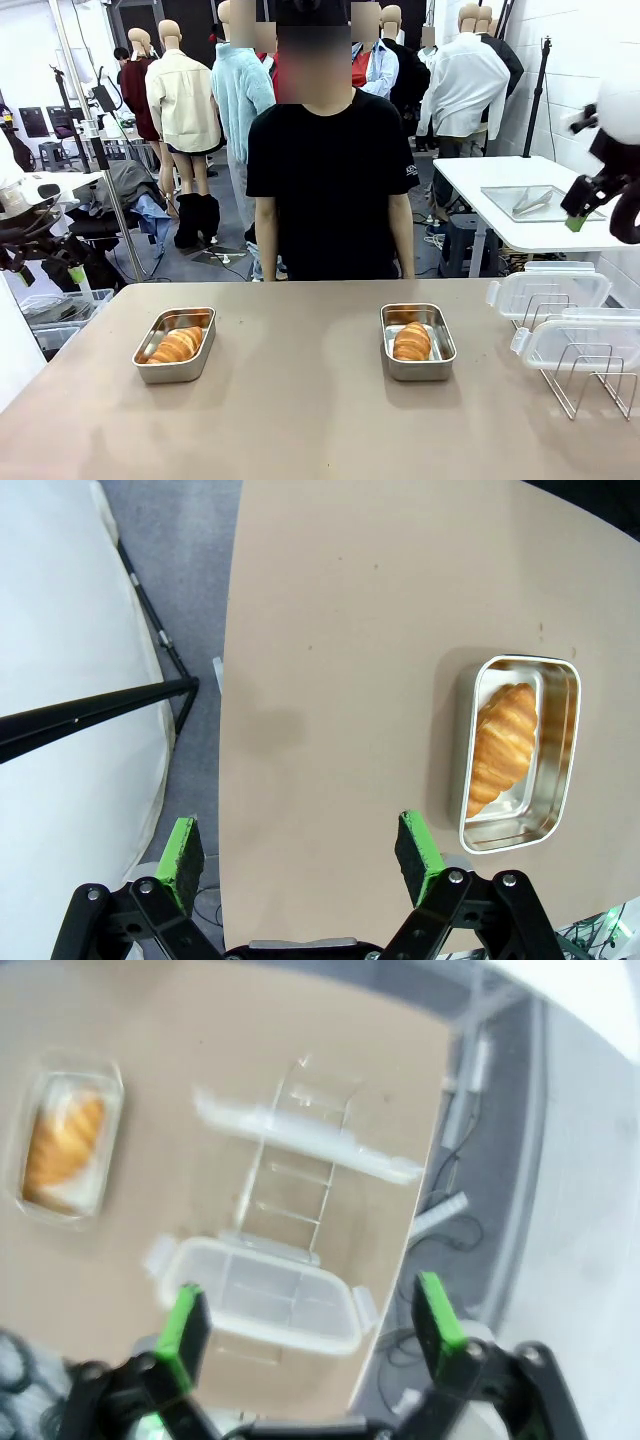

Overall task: Place the bread in airtight containers.
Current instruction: Pick up one Airtight Container lid and hand it to the human.

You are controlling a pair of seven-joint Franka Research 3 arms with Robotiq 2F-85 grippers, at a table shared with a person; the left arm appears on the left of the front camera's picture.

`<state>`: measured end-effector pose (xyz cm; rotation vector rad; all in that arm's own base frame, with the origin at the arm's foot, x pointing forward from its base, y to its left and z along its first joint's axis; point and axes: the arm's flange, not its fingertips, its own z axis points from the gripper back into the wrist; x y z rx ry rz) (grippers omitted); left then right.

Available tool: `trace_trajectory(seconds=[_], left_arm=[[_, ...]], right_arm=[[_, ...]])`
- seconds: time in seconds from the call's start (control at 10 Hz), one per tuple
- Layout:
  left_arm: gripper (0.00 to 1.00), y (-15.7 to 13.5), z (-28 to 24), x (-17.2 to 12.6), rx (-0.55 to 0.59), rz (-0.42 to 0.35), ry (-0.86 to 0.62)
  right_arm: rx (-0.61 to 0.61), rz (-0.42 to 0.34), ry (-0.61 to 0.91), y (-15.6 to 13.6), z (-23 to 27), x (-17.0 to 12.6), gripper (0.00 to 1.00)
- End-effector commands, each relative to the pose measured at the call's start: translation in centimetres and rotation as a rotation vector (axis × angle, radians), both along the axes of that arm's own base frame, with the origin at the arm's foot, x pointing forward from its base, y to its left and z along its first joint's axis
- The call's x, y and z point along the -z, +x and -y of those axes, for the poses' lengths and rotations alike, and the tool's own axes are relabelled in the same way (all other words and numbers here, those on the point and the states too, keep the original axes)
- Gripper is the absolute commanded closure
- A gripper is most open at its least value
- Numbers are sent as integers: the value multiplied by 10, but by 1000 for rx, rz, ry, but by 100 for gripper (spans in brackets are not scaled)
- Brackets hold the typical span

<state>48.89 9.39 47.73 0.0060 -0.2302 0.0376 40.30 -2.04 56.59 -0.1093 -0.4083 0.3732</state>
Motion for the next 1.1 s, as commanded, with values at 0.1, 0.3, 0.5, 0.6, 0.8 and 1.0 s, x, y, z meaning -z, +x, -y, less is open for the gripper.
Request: trace_trajectory(seconds=[0.1,0.3,0.5,0.6,0.8,1.0], left_arm=[[0,-3,-2,0,-4,10,0],[0,-3,-2,0,-4,10,0],[0,-3,-2,0,-4,10,0],[0,-3,-2,0,-4,10,0],[0,-3,-2,0,-4,10,0],[0,-3,-2,0,-4,10,0]], right_arm=[[-544,-35,-78,-25,-17,42,0],[-638,-138,-112,-26,-10,70,0],[-703,-217,-196,-21,-2,84,0],[-743,-293,-236,-17,-3,91,0],[-768,-289,-258,-6,-3,102,0],[-797,-332,-266,4,-6,118,0]])
